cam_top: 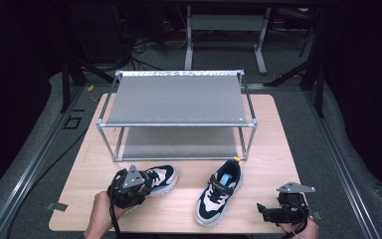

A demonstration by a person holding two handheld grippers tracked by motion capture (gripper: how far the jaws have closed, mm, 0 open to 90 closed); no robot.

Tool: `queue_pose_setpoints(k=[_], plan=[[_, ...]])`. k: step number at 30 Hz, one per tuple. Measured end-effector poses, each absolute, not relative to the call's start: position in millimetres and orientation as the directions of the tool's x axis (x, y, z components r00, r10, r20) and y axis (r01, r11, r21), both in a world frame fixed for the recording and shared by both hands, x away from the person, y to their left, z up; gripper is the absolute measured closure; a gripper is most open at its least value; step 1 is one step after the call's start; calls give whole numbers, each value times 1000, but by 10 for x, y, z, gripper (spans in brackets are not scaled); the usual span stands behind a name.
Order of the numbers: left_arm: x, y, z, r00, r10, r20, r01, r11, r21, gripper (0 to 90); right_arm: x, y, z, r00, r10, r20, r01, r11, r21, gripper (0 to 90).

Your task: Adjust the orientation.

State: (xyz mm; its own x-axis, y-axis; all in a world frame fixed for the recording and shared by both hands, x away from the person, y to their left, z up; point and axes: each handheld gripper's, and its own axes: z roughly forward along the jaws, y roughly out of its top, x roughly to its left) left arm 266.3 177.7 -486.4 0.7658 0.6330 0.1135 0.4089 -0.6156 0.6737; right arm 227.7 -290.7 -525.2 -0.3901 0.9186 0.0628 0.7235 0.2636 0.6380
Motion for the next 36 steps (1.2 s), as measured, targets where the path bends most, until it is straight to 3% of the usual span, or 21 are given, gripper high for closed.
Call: queue_pose_setpoints(k=[2,3,6,9,12,20,36], plan=[[2659,1858,-4816,771,630,94,402,-596,695,414,2252,-2929,-5233,-393,917,68,721,261,642,64],[2655,1922,-4790,771,630,87,389,-576,719,313,2242,-2944,-5224,-391,918,68,717,258,647,63],[2632,2134,-4701,750,658,71,389,-525,758,182,2211,-2981,-5208,-388,918,82,713,243,658,62],[2612,2347,-4638,746,662,69,374,-502,780,118,2216,-2982,-5212,-394,915,84,717,248,651,60],[2609,2516,-4658,751,659,38,377,-476,795,1,2218,-2969,-5224,-394,914,100,710,233,664,49],[2562,2585,-4898,739,673,32,375,-451,810,0,2266,-2919,-5249,-406,908,102,712,245,658,26],[2510,2581,-4976,727,686,28,375,-430,821,0,2247,-2911,-5262,-394,915,88,702,238,671,0]])
